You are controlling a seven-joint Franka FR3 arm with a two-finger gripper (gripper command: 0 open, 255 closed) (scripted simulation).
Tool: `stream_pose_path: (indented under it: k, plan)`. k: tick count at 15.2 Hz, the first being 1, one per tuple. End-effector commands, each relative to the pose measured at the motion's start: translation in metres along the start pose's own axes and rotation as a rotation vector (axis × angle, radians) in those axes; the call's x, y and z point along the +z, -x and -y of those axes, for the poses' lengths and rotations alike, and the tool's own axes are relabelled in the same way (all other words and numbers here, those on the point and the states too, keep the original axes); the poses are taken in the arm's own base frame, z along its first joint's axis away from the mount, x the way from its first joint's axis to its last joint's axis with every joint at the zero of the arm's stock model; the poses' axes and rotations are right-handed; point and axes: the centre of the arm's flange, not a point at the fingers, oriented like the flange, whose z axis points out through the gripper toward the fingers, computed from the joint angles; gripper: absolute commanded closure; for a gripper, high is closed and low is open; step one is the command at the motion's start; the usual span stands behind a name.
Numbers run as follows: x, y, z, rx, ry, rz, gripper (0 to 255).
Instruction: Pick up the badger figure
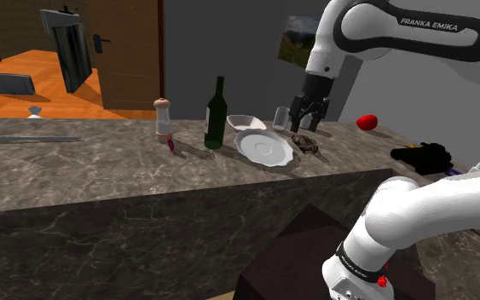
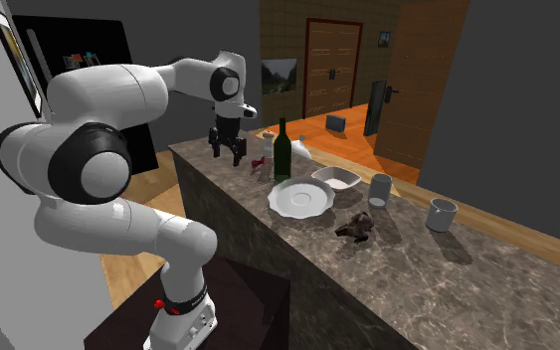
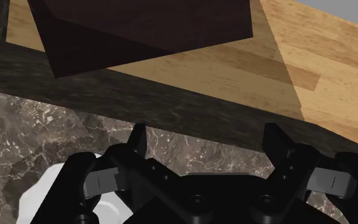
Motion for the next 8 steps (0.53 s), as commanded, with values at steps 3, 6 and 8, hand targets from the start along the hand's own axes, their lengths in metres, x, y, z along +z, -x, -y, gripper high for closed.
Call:
stream_pose_path:
  k: [3,6,8]
  plan:
    - [0.007,-0.013,-0.022,0.019,-0.003,-0.001,0]
    - [0.017,-0.031,-0.056,0.046,-0.008,-0.004,0]
    - [0.024,-0.043,-0.079,0.065,-0.011,-0.005,0]
